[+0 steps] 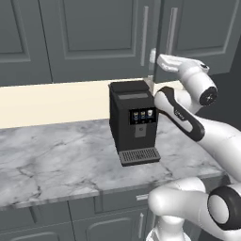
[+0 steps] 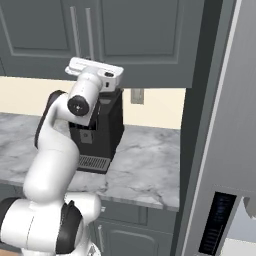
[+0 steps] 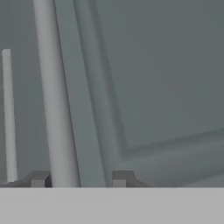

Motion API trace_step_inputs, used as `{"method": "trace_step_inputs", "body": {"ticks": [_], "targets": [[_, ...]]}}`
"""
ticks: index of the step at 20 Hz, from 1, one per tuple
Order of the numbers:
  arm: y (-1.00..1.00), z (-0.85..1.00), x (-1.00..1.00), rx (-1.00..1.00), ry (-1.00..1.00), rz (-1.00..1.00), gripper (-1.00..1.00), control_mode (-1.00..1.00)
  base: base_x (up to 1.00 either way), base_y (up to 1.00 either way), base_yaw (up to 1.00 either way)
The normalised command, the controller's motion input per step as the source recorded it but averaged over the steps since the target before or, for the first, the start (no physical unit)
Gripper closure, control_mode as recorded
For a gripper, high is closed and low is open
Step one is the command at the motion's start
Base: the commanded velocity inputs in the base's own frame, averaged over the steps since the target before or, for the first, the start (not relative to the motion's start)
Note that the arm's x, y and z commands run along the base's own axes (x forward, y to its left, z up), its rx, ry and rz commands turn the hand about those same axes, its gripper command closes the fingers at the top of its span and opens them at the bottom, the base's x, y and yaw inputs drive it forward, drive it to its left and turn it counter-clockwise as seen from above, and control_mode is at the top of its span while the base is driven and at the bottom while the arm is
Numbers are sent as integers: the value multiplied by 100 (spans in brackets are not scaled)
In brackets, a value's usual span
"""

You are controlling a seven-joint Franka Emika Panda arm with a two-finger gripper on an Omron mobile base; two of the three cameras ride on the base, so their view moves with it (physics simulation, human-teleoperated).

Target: Open the cabinet directly in front. Then move the beer and the mug to the dining counter with the candle on it.

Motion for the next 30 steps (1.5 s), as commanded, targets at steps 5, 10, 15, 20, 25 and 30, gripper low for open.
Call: {"method": "trace_step_inputs", "body": {"ticks": [5, 10, 15, 20, 25, 30], "targets": [[-100, 31, -69, 5, 0, 0, 100, -100, 0, 0, 0], [-100, 31, -77, 6, 0, 0, 100, -100, 0, 0, 0], [-100, 31, -78, 8, 0, 0, 100, -100, 0, 0, 0], [-100, 20, -72, 10, 0, 0, 100, -100, 0, 0, 0], [-100, 27, -68, 10, 0, 0, 100, -100, 0, 0, 0], [-54, 23, -31, 12, -3, 0, -100, -100, 0, 0, 0]]}}
